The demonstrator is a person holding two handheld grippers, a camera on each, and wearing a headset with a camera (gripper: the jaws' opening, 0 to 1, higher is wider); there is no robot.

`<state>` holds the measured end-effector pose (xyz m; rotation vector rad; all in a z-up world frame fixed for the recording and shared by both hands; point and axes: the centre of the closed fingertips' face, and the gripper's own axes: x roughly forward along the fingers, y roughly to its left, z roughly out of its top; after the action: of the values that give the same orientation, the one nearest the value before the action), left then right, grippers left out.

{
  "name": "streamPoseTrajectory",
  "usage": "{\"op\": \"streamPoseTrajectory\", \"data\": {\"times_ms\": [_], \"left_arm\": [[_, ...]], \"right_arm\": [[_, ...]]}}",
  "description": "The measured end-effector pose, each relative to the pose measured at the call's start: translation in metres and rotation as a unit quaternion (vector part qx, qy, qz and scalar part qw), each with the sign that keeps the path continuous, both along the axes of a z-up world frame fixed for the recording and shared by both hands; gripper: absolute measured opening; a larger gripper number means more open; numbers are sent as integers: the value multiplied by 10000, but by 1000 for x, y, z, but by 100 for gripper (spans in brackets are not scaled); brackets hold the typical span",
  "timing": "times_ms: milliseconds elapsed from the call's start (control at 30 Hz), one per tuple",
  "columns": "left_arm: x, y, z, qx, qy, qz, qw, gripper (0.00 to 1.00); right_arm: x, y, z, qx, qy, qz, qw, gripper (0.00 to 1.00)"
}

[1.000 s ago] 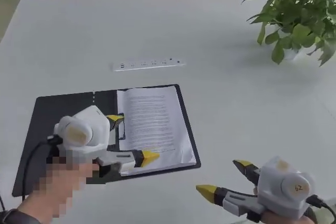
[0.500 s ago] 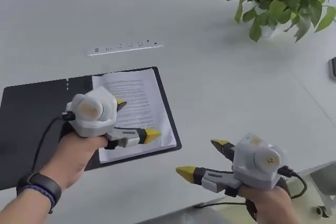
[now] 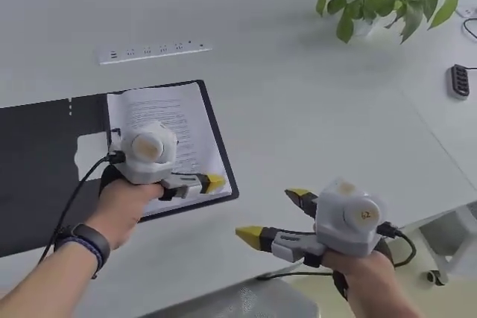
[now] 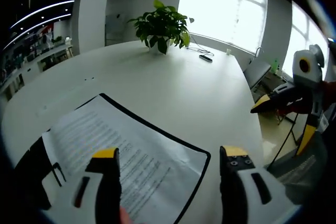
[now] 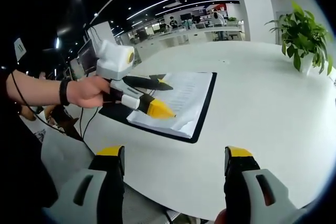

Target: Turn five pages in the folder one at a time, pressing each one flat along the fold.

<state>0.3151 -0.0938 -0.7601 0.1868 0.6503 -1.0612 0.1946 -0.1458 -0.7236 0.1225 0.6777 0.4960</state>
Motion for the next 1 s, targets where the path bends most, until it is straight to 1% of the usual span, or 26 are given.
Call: {"op": "streamPoseTrajectory", "data": {"times_ms": [100,167,200,267,300,333,400,467,533,600,767,1000], "left_arm": [[-1,-4,-8,94,3,12,10000,78],[0,-5,-12,167,-15,46,9998,77],[2,-4,-14,202,-70,110,9997,75],[5,-4,-18,315,-129,187,9992,73],[5,-4,-20,321,-106,204,9992,73],[4,-6,-23,318,-44,225,9992,73],[2,-8,-27,343,-5,207,9992,74],[0,-8,-32,447,-30,167,9989,73],[0,-6,-41,542,-59,148,9984,73],[2,-5,-44,587,-93,136,9981,72],[6,-3,-45,683,-169,113,9975,68],[10,-1,-46,685,-196,127,9974,64]], "right_arm": [[-1,-2,-1,24,22,-22,10000,77],[-1,-2,-2,18,37,-14,10000,77],[-1,-3,-2,18,43,-13,10000,77],[-2,-3,-2,30,57,-14,10000,77],[-2,-3,-2,34,59,-17,10000,77],[-2,-4,-2,40,61,-12,10000,77],[-2,-5,-3,36,70,-7,10000,77],[-2,-7,-3,33,87,-6,10000,77],[-1,-8,-3,40,96,-13,9999,77],[-1,-10,-4,46,107,-15,9999,76],[2,-10,-9,71,149,26,9999,76],[11,-4,-11,138,155,113,9997,76]]}}
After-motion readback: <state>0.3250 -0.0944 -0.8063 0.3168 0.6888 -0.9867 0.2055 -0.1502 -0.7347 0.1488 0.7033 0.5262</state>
